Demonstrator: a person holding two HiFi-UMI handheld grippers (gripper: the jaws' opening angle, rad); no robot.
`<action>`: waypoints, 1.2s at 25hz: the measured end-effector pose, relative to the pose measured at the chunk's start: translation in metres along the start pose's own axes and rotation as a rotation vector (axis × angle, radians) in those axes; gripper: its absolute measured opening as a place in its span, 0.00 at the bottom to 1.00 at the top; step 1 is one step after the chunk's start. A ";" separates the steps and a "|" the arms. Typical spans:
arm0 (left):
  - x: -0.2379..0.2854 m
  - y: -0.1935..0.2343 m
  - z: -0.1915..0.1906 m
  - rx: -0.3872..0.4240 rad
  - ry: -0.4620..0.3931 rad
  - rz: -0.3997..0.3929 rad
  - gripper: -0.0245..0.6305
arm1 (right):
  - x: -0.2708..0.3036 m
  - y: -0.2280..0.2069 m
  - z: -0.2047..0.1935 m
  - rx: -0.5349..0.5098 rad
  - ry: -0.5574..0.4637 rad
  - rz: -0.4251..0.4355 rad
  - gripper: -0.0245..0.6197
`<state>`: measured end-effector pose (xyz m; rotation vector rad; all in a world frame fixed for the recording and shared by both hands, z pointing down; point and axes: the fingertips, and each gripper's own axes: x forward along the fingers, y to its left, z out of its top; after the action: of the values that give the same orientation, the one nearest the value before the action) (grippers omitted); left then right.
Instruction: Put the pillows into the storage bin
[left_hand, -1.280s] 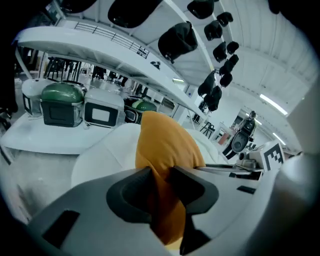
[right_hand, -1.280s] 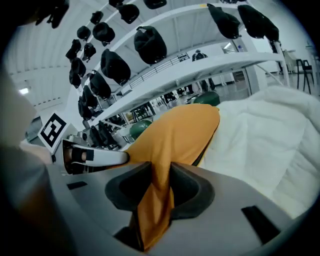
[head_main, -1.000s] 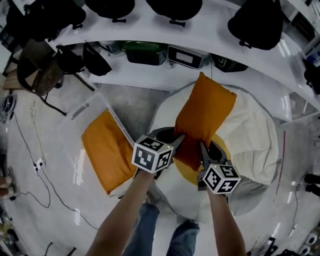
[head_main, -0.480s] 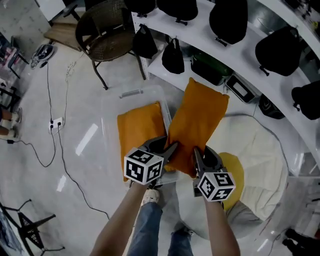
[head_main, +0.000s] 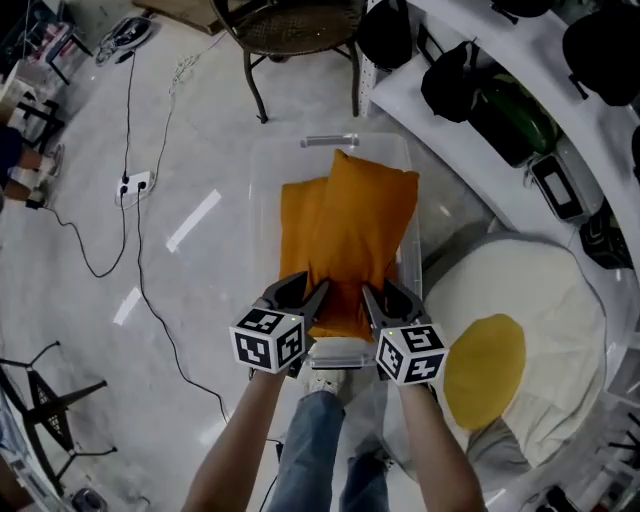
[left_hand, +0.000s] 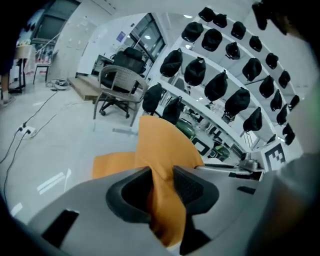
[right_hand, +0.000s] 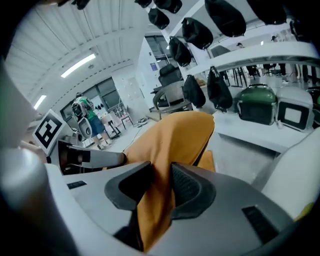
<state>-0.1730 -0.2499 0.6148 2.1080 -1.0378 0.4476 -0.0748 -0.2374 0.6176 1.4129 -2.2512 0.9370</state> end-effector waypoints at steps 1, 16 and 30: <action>0.004 0.014 -0.016 -0.023 0.005 0.015 0.27 | 0.013 0.001 -0.015 -0.008 0.027 0.009 0.24; 0.059 0.086 -0.147 -0.139 0.164 0.092 0.31 | 0.086 -0.025 -0.142 -0.023 0.273 0.008 0.30; 0.040 0.091 -0.128 -0.049 0.174 0.191 0.44 | 0.073 -0.030 -0.131 0.079 0.264 -0.031 0.48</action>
<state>-0.2189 -0.2129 0.7656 1.8975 -1.1399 0.6801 -0.0911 -0.2067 0.7664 1.2674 -2.0136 1.1411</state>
